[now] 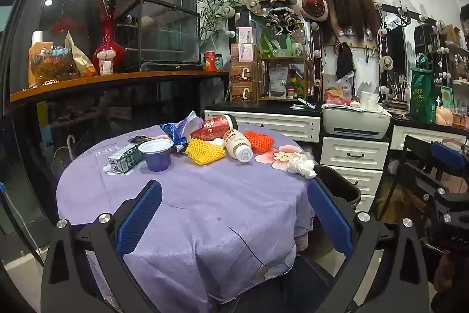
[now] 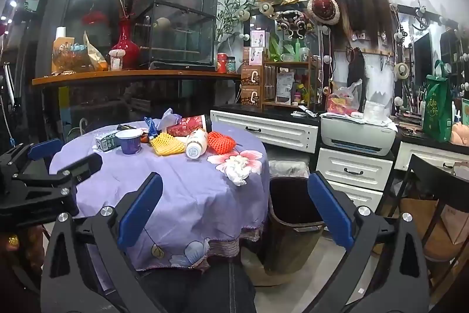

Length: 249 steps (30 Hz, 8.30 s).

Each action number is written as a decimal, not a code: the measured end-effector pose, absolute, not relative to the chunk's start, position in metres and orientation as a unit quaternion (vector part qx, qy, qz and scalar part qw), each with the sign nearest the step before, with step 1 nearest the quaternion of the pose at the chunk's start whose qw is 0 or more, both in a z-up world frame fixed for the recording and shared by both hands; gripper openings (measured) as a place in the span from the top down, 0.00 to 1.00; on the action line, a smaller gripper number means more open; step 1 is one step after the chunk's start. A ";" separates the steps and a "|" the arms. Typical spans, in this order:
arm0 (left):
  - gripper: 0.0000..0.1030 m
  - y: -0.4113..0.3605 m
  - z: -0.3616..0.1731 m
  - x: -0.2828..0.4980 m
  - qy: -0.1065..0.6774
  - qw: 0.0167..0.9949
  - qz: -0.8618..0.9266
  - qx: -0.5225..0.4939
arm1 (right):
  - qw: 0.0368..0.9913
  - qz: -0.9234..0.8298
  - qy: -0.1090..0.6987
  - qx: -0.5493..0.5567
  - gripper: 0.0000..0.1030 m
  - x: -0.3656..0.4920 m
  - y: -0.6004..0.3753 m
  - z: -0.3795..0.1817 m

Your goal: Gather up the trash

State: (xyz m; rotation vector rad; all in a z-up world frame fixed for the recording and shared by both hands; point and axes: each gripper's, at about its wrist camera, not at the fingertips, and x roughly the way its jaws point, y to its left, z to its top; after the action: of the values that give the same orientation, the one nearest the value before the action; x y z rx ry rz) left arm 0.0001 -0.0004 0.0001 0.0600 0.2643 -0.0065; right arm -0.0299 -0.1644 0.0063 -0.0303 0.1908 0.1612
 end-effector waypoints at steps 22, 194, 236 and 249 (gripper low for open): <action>0.05 0.005 0.014 -0.002 0.124 0.992 -0.005 0.014 | 0.992 0.081 0.100 -0.019 0.05 -0.031 -0.166 0.004; 0.41 0.016 -0.034 0.392 0.482 0.869 -0.081 -0.077 | 0.943 0.185 0.275 -0.021 0.61 0.243 -0.164 -0.040; 0.41 -0.198 -0.063 0.318 0.418 0.859 -0.291 -0.047 | 0.900 0.003 0.430 0.073 0.32 0.387 -0.345 -0.196; 0.41 -0.263 -0.128 0.376 0.470 0.846 -0.252 -0.012 | 0.918 -0.088 0.382 0.064 0.27 0.279 -0.403 -0.168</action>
State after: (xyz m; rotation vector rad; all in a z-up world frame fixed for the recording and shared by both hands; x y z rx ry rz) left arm 0.3755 -0.2628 -0.1275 -0.0258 0.9920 -0.5326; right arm 0.2793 -0.4030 -0.1675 0.1313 0.7853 -0.1802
